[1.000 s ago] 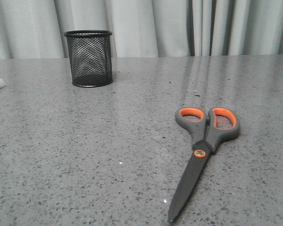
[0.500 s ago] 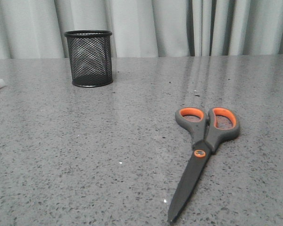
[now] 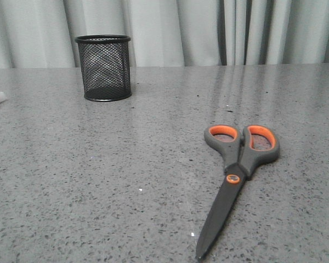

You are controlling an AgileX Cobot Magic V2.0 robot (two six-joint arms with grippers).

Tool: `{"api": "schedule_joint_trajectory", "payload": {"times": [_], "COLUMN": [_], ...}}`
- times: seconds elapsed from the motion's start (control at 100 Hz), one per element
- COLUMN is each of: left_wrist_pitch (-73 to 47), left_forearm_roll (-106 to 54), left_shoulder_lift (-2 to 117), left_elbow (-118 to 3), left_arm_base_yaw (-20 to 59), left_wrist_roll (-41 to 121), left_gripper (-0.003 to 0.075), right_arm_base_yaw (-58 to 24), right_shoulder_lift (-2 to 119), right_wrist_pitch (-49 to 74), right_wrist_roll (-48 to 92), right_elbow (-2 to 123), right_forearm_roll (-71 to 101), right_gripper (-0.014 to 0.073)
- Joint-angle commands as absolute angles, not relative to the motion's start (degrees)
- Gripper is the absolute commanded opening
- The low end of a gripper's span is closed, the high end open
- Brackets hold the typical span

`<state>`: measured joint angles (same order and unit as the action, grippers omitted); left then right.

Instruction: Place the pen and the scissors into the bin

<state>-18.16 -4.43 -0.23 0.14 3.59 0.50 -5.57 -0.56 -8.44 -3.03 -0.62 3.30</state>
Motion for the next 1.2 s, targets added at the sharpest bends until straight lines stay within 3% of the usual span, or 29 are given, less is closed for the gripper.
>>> {"api": "schedule_joint_trajectory", "payload": {"times": [0.0,0.32,0.7,0.79,0.9,0.98,1.19], "left_wrist_pitch": [-6.6,24.7,26.0,19.0,11.7,6.6,-15.3], "left_forearm_roll": [-10.3,-38.8,-43.3,-37.3,-23.1,-21.4,-13.4], "left_shoulder_lift": [-2.1,-2.1,-2.1,-1.5,1.1,5.5,23.9], "left_elbow": [2.5,2.3,1.2,-2.2,-8.4,-13.1,-28.4], "left_arm_base_yaw": [3.4,3.4,3.4,3.4,3.4,3.4,3.4], "left_wrist_roll": [-0.3,-0.3,-3.5,-2.7,-2.7,-2.7,-2.6], "left_gripper": [-0.0012,-0.0012,-0.0004,0.0072,0.0286,0.0358,0.0298], "right_arm_base_yaw": [-5.1,-5.1,-5.1,-5.1,-5.1,-5.1,-5.1], "right_shoulder_lift": [-1.7,-1.7,-1.4,0.0,4.3,8.7,23.2], "right_wrist_pitch": [-11.8,-12.4,-4.3,0.0,5.7,9.8,19.6], "right_wrist_roll": [-3.6,-8.8,-8.7,-8.7,-8.2,-5.8,-4.0], "right_elbow": [-1.3,-1.0,4.0,6.9,12.3,16.6,28.5], "right_forearm_roll": [11.3,15.9,15.9,15.9,14.6,14.4,14.4], "right_gripper": [-0.0069,-0.0069,-0.0068,-0.0067,-0.0061,0.0,0.0348]}}
